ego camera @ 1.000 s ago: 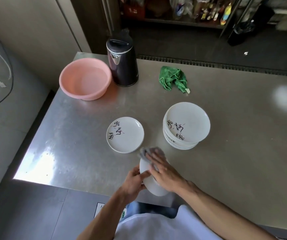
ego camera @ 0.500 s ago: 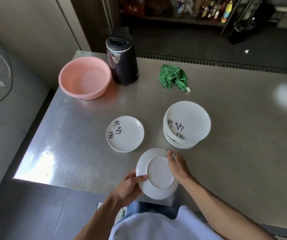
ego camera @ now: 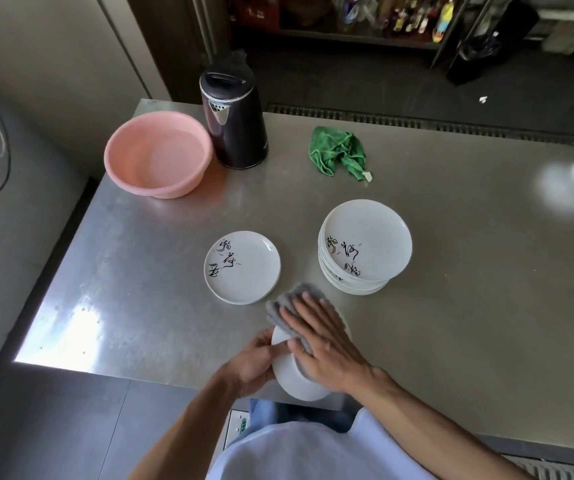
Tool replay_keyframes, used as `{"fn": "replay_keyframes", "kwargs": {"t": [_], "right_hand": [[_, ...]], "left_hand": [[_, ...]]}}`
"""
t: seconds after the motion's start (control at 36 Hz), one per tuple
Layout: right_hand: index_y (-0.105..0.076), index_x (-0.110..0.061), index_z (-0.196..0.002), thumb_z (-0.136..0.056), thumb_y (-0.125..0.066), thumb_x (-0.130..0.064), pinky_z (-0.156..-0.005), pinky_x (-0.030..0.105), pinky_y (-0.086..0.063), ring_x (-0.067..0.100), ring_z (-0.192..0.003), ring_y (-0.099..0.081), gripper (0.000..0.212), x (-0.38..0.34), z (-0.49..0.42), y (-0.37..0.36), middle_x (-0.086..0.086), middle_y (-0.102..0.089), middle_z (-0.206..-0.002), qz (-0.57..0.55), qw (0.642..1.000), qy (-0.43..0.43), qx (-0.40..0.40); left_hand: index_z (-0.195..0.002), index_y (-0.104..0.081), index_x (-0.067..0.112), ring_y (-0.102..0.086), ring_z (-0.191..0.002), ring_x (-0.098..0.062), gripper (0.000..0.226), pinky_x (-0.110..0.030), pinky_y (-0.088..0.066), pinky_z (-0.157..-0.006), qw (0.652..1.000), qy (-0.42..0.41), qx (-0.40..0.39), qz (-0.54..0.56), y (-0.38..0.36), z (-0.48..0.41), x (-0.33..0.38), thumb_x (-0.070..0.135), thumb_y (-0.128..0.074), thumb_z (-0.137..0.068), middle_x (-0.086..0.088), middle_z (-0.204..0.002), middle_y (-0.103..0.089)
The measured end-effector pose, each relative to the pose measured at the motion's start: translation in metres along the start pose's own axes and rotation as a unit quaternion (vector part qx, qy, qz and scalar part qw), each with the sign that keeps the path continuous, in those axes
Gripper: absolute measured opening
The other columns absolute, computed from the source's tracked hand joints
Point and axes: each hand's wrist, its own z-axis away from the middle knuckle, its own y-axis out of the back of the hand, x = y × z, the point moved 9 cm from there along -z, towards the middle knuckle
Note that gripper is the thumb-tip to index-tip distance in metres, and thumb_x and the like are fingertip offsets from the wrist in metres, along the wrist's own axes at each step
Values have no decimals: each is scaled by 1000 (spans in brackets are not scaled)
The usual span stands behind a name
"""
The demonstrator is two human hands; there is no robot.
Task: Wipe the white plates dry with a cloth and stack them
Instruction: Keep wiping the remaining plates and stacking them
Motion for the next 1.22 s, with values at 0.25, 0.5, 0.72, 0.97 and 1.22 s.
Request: {"fn": "replay_keyframes", "kwargs": {"t": [0.25, 0.5, 0.72, 0.97, 1.22], "right_hand": [[-19, -15, -159, -107, -34, -34, -122, 34, -19, 18, -151, -22, 57, 70, 12, 2, 4, -19, -165, -80, 966, -244, -23], [-27, -36, -156, -107, -33, -34, -113, 25, -26, 13, -142, -35, 50, 74, 24, 10, 0, -35, -157, -157, 941, -291, 71], [-55, -31, -134, -108, -25, -35, -113, 35, -34, 17, -133, -42, 40, 92, 29, -6, -4, -53, -141, -295, 874, -385, 35], [-32, -29, -155, -103, -38, -38, -111, 43, -36, 26, -140, -37, 54, 45, 12, 21, 10, -34, -152, -101, 980, -165, 50], [-16, -27, -159, -105, -37, -32, -120, 36, -26, 20, -152, -17, 59, 64, 11, 9, 2, -11, -166, -132, 967, -216, 21]], "left_hand": [[-131, -63, -1, -65, -111, -39, 55, -62, -48, -105, 1000, -6, 20, -2, 2, 5, -4, 21, -75, -82, -29, -130, -65], [-128, -64, -4, -69, -102, -33, 40, -49, -58, -91, 993, -26, 43, 105, 4, 4, -7, 9, -69, -90, -27, -123, -68], [-126, -66, 2, -69, -102, -33, 48, -42, -59, -85, 999, -10, -6, 30, 3, 7, 6, 12, -73, -79, -21, -117, -71], [-132, -64, 1, -65, -115, -40, 50, -47, -57, -96, 999, -18, -39, 14, 4, 5, 30, 9, -74, -83, -28, -130, -65], [-135, -61, 4, -65, -115, -39, 52, -52, -54, -101, 998, -35, -15, 51, 3, 0, 26, 14, -74, -86, -27, -132, -64]]}}
